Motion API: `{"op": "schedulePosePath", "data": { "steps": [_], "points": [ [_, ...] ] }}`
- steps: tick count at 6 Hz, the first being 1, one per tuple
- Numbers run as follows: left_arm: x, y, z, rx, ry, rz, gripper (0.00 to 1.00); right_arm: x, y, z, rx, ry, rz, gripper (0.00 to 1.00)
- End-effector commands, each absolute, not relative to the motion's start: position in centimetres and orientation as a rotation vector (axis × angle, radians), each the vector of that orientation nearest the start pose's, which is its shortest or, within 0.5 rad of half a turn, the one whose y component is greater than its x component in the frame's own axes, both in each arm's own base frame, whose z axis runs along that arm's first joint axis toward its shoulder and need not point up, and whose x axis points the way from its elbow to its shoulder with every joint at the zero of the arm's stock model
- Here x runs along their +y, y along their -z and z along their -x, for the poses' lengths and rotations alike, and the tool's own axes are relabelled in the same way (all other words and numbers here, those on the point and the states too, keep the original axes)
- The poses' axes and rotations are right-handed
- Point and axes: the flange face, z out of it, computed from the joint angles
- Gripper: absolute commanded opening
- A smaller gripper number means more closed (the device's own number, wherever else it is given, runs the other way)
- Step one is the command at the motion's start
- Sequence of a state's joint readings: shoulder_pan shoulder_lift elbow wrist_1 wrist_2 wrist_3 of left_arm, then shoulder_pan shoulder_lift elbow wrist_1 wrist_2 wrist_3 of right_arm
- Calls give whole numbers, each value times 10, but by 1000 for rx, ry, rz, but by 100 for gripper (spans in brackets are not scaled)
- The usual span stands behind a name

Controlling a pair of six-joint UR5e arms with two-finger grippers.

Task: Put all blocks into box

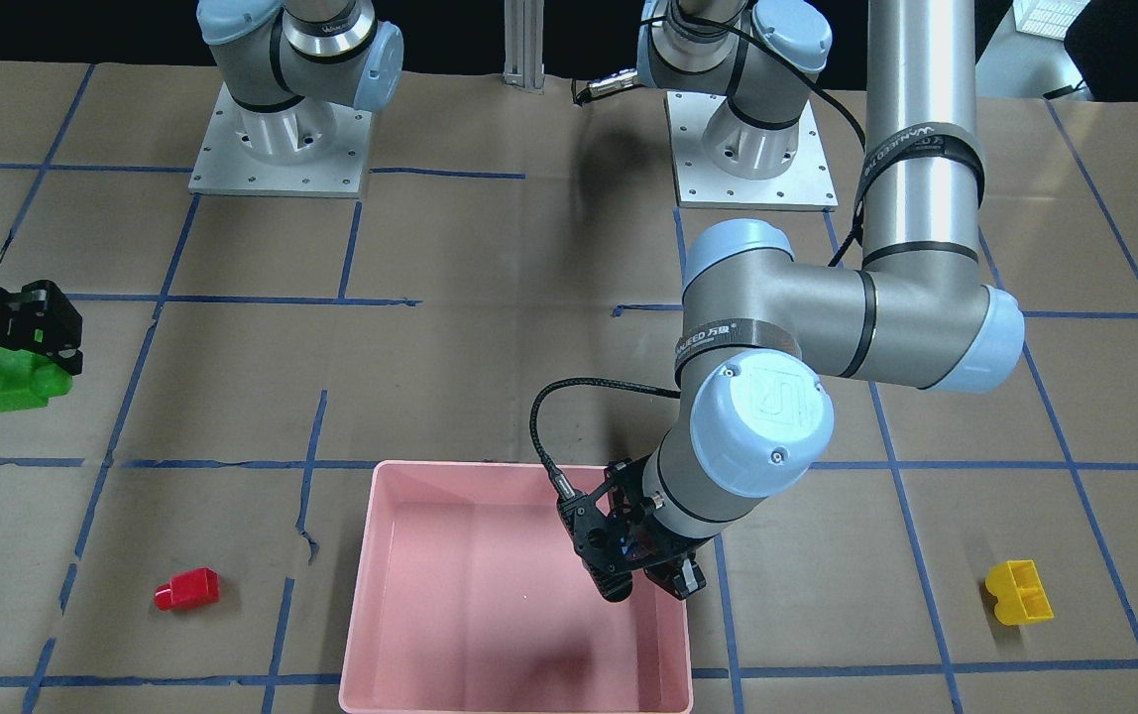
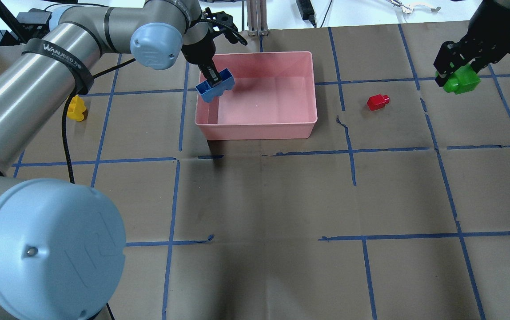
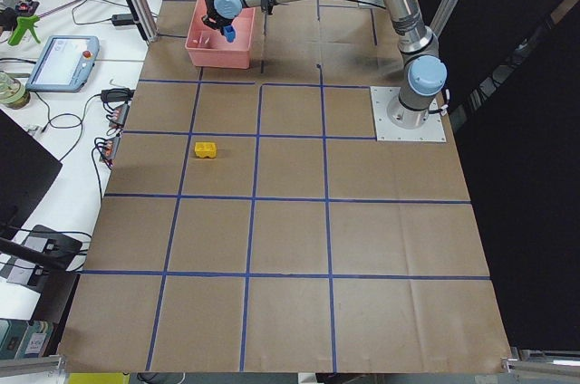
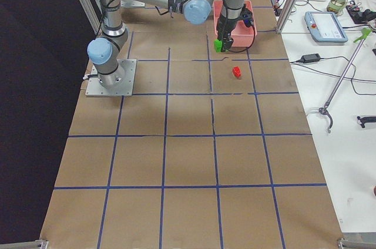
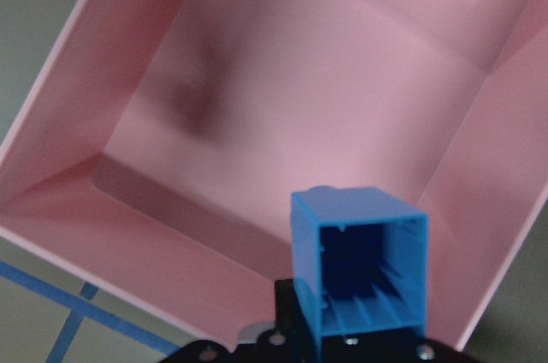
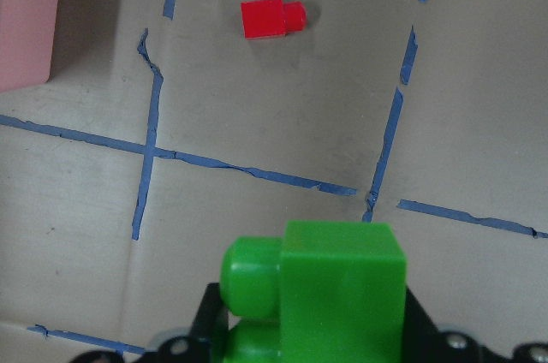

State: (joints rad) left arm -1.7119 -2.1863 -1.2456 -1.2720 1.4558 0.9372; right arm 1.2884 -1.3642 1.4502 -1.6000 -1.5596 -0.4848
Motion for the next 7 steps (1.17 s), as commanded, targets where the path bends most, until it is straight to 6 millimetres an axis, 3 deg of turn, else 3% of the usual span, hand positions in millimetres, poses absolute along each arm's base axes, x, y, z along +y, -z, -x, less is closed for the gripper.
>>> {"op": "schedulePosePath", "data": {
  "steps": [1,2,3,4,5,6,7],
  "points": [
    [-694,-299,247,2782,88,-1666,98,-587,-438,29,3080,-73,297,40],
    [-689,-307,241,2777,86,-1652,99,-587,-438,28,3078,-72,297,40],
    [-689,-330,218,2777,100,-1571,99,-587,-439,25,3077,-67,304,40],
    [-697,-345,154,2836,71,-1374,99,-589,-439,-5,3083,-67,286,40],
    [-702,-349,77,2926,79,-1202,99,-594,-431,-57,3091,-67,256,40],
    [-696,-337,-11,3017,33,-974,99,-594,-425,-110,3101,-45,212,40],
    [-689,-328,-77,3068,36,-823,99,-593,-416,-167,3108,-10,163,40]
  ]
}}
